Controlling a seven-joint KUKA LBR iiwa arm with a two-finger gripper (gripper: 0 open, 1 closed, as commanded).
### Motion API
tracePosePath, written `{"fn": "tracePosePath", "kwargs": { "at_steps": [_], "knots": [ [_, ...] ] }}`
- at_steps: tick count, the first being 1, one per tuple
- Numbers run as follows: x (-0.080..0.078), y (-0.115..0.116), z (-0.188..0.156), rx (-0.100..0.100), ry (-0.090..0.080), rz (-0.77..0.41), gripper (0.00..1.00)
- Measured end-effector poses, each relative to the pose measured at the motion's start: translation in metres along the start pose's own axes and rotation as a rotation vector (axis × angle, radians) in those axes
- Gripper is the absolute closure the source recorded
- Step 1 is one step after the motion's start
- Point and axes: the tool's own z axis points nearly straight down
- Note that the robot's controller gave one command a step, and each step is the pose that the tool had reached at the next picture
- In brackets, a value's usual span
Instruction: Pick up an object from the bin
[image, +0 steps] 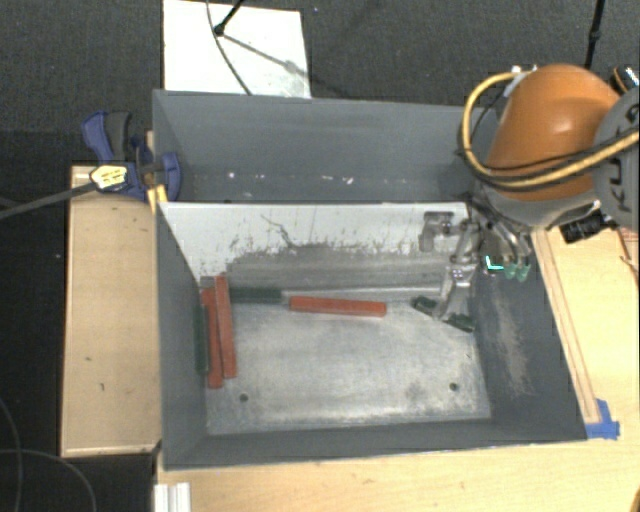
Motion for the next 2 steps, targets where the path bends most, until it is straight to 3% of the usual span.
{"fn": "tracePosePath", "kwargs": {
  "at_steps": [1, 2],
  "knots": [
    [-0.002, 0.014, 0.14, 0.0, 0.002, -0.055, 0.0],
    [-0.001, 0.063, 0.161, -0.002, -0.001, 0.153, 0.0]
  ]
}}
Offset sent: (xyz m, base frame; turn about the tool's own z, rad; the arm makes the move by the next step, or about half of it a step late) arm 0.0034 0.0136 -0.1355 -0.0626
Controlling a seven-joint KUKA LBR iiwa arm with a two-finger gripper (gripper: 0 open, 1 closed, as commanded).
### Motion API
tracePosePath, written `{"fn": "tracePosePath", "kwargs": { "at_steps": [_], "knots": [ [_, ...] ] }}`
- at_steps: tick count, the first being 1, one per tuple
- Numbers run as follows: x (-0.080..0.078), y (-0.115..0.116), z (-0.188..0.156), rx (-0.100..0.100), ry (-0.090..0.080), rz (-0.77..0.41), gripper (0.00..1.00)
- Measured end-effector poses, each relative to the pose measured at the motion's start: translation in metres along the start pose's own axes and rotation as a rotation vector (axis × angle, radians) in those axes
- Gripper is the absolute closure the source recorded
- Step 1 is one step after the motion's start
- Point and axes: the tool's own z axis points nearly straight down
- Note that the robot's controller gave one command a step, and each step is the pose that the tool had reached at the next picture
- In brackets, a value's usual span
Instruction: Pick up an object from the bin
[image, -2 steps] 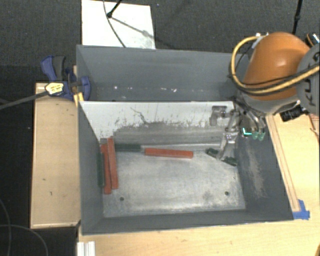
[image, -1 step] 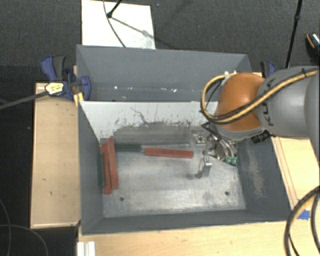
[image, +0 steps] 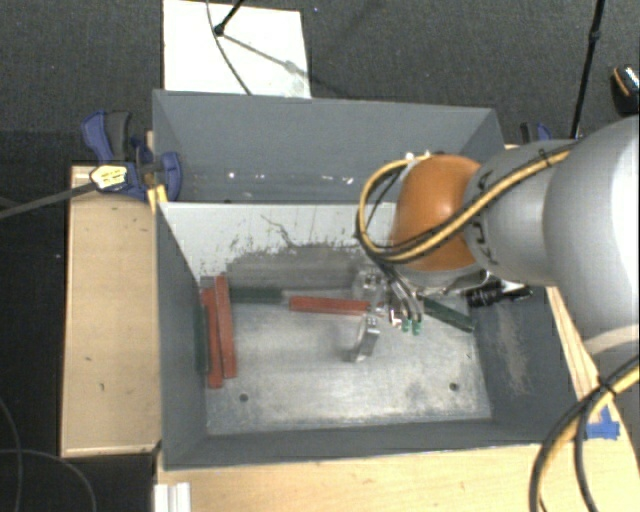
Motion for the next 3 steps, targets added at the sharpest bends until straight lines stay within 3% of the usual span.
{"fn": "tracePosePath", "kwargs": {
  "at_steps": [1, 2, 3],
  "knots": [
    [-0.001, -0.002, -0.001, 0.002, -0.002, -0.001, 1.0],
    [0.021, -0.018, -0.122, 0.0, -0.01, 0.045, 1.0],
    [0.006, -0.037, -0.168, 0.003, -0.01, -0.414, 1.0]
  ]
}}
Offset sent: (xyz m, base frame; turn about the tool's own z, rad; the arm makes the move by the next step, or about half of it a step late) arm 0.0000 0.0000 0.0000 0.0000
